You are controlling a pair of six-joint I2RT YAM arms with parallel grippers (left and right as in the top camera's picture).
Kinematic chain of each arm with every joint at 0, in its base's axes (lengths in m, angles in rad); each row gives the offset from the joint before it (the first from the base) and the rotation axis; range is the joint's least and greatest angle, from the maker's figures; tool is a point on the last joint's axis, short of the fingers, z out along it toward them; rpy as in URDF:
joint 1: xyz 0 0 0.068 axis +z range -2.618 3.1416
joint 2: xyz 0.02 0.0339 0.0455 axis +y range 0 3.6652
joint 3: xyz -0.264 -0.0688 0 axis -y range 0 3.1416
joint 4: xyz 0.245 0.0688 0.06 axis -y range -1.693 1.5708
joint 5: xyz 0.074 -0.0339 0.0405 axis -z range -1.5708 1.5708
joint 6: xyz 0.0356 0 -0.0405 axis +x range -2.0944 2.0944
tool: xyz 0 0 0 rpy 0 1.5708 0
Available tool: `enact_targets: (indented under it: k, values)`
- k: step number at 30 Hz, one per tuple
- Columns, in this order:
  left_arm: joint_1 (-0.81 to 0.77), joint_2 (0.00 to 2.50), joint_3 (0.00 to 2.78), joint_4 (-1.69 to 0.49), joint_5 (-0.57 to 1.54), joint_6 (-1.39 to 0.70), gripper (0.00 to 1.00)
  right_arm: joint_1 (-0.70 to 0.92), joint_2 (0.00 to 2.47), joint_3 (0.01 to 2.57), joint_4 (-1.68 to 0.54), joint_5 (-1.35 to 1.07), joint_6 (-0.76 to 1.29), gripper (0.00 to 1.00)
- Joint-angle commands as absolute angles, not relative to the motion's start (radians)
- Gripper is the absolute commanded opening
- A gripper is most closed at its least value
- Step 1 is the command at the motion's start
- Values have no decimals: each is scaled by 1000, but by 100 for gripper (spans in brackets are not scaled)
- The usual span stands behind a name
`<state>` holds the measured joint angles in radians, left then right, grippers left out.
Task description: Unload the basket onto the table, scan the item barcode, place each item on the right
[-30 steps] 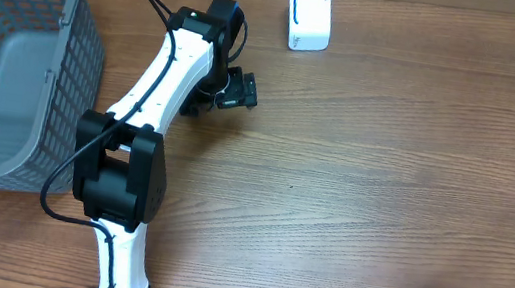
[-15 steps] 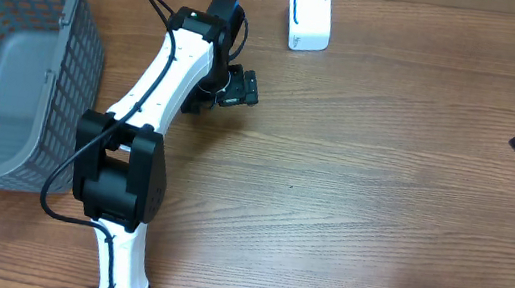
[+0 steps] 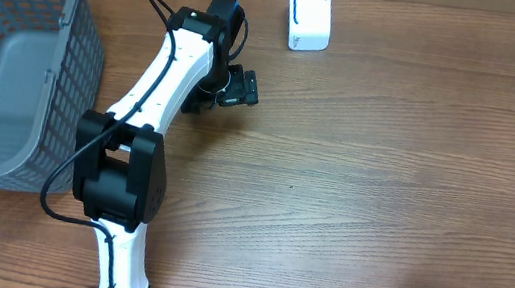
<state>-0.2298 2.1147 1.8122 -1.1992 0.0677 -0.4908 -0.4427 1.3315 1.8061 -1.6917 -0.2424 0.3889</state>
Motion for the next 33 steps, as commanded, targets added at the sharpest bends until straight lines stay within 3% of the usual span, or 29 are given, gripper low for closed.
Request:
enact_targets:
  k: [1, 8, 22, 33]
  values:
    - [-236, 2122, 1808, -1196, 71, -494, 100, -438, 1331, 1803, -1686, -225, 383, 100]
    - [-236, 2122, 1808, -1196, 71, -494, 100, -438, 1331, 1803, -1685, -226, 287, 100]
    - [-236, 2122, 1808, -1196, 71, -494, 100, -414, 1303, 1776, -1583, -236, 282, 100]
    - [-236, 2122, 1808, -1196, 71, -494, 100, -5, 974, 1539, -1172, -33, 276, 100]
